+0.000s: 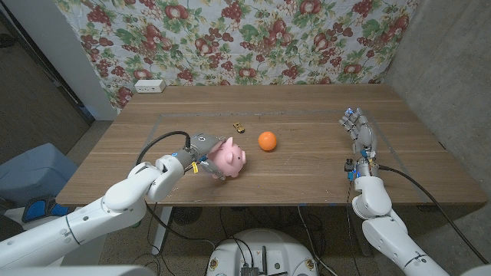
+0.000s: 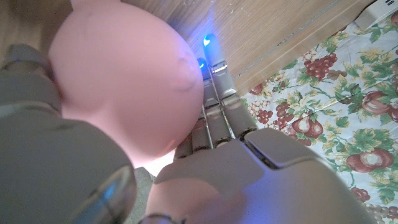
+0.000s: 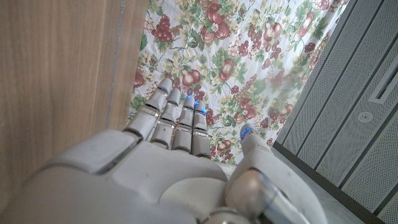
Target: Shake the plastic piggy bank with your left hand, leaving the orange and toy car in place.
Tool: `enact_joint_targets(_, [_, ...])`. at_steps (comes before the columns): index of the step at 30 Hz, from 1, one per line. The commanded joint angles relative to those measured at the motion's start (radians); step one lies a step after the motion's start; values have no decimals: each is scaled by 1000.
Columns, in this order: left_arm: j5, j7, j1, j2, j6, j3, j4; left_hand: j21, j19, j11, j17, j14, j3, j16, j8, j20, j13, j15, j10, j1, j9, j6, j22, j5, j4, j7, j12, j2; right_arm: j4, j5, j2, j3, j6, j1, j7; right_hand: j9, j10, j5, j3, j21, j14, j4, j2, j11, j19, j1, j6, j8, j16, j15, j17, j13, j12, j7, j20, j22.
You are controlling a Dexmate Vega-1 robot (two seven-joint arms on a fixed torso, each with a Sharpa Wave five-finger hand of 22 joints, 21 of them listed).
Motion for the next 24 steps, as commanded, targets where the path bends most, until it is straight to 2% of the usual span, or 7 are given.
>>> enact_joint_targets(1, [-81,115,23,1,-82,-40,18,15,0,-288,5,243,41,8,24,-114,8,-312,303,590,1,473,4,7,-4,-152,10,514,-11,-12,4,8,1,-21,-11,1,3,0,9,5,9,0,-2,5,3,-5,9,4,9,2,3,4,2,-3,0,5])
enact_joint_targets(6, [-135,179,43,5,-120,-71,22,30,0,-286,12,255,40,13,25,-116,14,-312,314,595,0,478,7,7,-2,-151,12,513,-14,-16,7,10,1,-27,-15,1,3,0,10,5,9,0,-2,5,3,-6,9,4,9,2,4,5,2,-3,-1,5])
enact_joint_targets(8, [-150,209,70,-15,-80,-91,10,43,0,-281,17,264,39,17,26,-114,20,-312,317,599,0,482,9,8,-1,-149,12,509,-15,-14,6,10,2,-28,-11,1,4,0,10,5,9,-1,-2,4,3,-6,9,4,9,1,4,5,3,-3,-1,5])
enact_joint_targets(10, [-186,233,80,-14,-96,-110,10,51,-2,-278,21,267,39,18,26,-114,23,-312,318,601,-1,484,11,9,0,-146,12,507,-16,-17,7,11,3,-29,-13,1,5,0,11,5,9,-1,-2,5,3,-7,9,3,9,1,4,5,3,-2,-1,5])
enact_joint_targets(12, [-212,252,84,-14,-115,-123,15,59,-4,-269,24,271,38,19,26,-115,26,-312,320,601,-1,485,13,9,1,-143,12,506,-18,-15,9,11,2,-30,-15,1,3,0,11,5,9,-1,-2,4,3,-7,9,4,9,1,4,6,2,-2,-1,5])
enact_joint_targets(24, [-297,353,104,-56,-149,-161,38,88,-17,-269,39,279,36,24,25,-114,40,-311,320,607,-1,488,20,12,3,-137,8,504,-21,-10,6,9,-9,-26,-5,1,4,0,12,5,10,-2,-2,7,4,-9,9,3,9,2,5,6,2,-2,0,5])
